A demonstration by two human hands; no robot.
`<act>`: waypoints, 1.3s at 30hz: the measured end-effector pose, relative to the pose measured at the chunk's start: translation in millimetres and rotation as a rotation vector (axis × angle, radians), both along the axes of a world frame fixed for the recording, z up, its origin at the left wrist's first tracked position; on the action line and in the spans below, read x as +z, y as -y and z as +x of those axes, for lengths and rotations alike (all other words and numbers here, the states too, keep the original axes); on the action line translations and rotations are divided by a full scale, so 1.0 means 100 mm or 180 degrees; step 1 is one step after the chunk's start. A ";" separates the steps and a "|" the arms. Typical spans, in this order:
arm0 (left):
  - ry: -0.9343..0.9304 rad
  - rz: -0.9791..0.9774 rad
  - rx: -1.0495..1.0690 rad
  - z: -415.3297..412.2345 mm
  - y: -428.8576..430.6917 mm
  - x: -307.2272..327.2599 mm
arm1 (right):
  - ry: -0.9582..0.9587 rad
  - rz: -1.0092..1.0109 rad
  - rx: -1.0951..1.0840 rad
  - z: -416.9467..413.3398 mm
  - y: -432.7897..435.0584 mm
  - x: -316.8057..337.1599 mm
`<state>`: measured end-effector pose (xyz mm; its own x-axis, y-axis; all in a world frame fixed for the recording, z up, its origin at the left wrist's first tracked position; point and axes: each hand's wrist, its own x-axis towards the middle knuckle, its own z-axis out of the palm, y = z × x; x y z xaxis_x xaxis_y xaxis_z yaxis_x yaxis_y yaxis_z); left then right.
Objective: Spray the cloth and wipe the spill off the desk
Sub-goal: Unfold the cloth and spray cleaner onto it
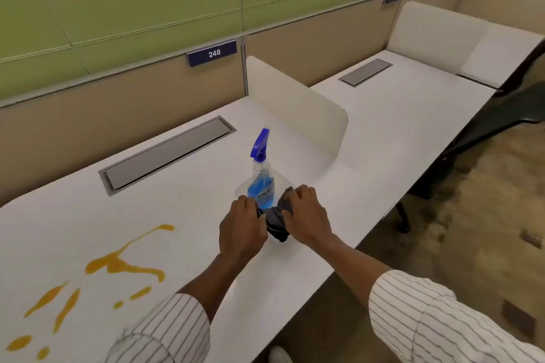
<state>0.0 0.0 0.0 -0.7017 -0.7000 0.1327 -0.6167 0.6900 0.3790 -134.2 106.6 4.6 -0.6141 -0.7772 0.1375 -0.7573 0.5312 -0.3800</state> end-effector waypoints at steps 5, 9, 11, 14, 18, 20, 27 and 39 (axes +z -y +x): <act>0.0416 0.0188 0.0346 -0.31 -0.01 -0.13 | 0.0228 0.0152 -0.0227 -0.25 -0.02 -0.09; 0.0604 0.0284 0.0537 -0.44 -0.01 -0.21 | 0.0299 0.0143 -0.0257 -0.29 0.05 -0.08; 0.0603 0.0427 0.0667 -0.50 -0.02 -0.22 | 0.0215 0.0213 -0.0184 -0.29 0.07 -0.07; 0.0553 0.0617 0.0831 -0.57 -0.01 -0.23 | 0.0099 0.0304 -0.0039 -0.26 0.11 -0.09; 0.0453 0.0605 0.1101 -0.61 0.02 -0.20 | 0.0215 0.0299 -0.0067 -0.27 0.13 -0.15; 0.0327 0.0611 0.1187 -0.62 0.02 -0.19 | 0.0446 0.0173 -0.0224 -0.28 0.14 -0.11; -0.0591 0.1074 0.1575 -0.54 0.01 -0.18 | 0.1284 -0.0724 -0.0774 -0.37 0.20 0.15; -0.1898 0.1406 0.1575 0.18 -0.37 0.52 | 0.3286 -0.1870 -0.0421 -0.04 0.16 1.51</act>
<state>18.5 37.0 51.8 -0.2061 -0.9782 0.0254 -0.4206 0.1120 0.9003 -137.9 90.4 155.7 -0.7140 -0.6829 -0.1547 0.0960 0.1234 -0.9877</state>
